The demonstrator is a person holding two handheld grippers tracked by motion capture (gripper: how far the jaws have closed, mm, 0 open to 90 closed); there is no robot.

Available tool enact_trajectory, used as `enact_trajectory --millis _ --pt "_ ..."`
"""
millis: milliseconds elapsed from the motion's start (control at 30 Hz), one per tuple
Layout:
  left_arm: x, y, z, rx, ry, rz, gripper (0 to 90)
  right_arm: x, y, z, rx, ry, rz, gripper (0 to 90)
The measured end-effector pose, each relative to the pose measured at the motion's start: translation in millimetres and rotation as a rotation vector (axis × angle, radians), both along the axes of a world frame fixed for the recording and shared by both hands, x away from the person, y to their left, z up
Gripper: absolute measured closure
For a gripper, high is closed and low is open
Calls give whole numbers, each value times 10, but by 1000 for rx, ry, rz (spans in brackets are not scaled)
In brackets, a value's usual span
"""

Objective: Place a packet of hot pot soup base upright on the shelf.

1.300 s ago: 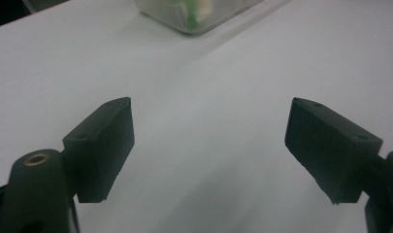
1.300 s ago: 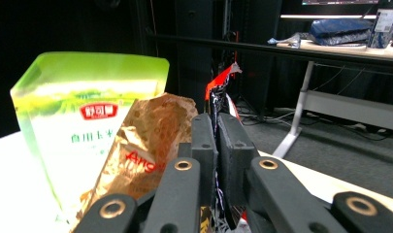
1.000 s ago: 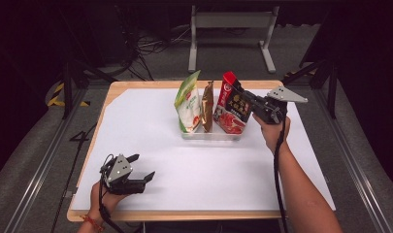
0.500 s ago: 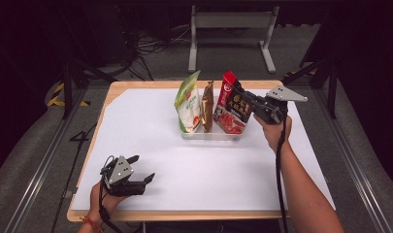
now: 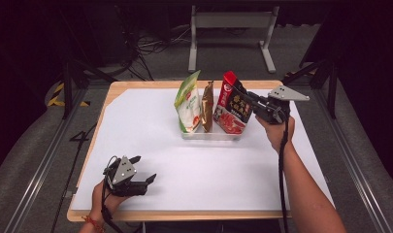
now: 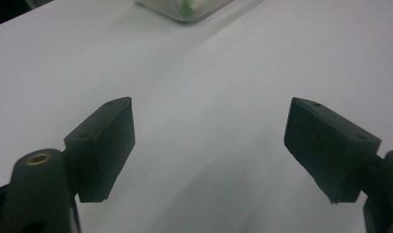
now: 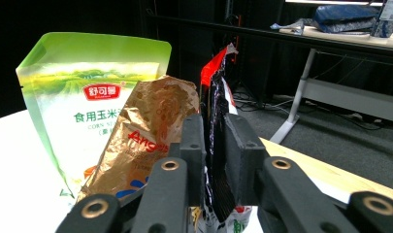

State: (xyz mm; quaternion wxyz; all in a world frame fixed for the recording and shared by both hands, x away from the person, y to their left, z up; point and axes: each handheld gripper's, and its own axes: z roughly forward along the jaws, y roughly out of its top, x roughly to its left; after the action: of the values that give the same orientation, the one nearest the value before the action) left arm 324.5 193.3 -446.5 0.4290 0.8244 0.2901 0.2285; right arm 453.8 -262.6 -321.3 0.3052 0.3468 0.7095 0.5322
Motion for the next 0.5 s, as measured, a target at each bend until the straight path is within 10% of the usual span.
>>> enact_trajectory --millis 500 --pt "15 24 -5 -1 -2 11 194 -63 -39 -8 -13 -3 -14 696"
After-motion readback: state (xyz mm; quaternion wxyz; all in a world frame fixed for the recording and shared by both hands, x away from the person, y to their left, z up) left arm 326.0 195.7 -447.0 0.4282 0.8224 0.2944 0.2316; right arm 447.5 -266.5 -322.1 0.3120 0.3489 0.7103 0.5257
